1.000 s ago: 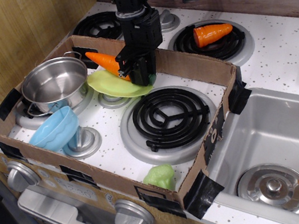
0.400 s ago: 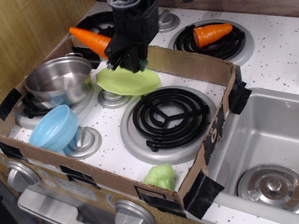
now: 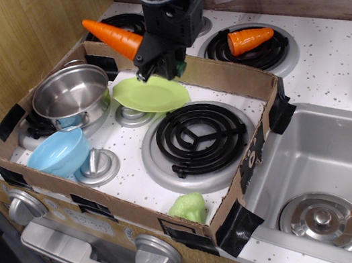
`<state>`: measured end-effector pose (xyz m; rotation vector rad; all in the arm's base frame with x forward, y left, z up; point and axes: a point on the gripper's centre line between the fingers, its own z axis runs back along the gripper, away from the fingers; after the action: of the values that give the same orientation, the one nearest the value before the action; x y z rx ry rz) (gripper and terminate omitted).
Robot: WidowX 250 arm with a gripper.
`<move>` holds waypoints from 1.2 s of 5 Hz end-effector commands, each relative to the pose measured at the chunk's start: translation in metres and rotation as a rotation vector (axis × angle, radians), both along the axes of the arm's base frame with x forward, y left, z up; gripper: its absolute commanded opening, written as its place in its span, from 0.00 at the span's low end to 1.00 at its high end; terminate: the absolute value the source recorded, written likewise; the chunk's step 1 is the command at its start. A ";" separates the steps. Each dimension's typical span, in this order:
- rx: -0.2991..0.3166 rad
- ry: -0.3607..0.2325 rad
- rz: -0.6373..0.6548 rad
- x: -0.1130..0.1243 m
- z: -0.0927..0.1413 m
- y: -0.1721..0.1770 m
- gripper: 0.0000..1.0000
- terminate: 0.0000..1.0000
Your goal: Take carrot off plate
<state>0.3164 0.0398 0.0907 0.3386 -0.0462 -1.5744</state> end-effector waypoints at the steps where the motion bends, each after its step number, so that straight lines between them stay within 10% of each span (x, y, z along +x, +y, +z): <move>1: -0.036 -0.055 0.197 -0.015 0.002 -0.017 0.00 0.00; 3: -0.082 -0.014 0.537 -0.020 0.000 -0.036 0.00 0.00; 6: -0.316 -0.126 0.994 -0.011 -0.033 -0.053 0.00 0.00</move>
<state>0.2969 -0.0014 0.0479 0.1466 -0.1683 -0.5413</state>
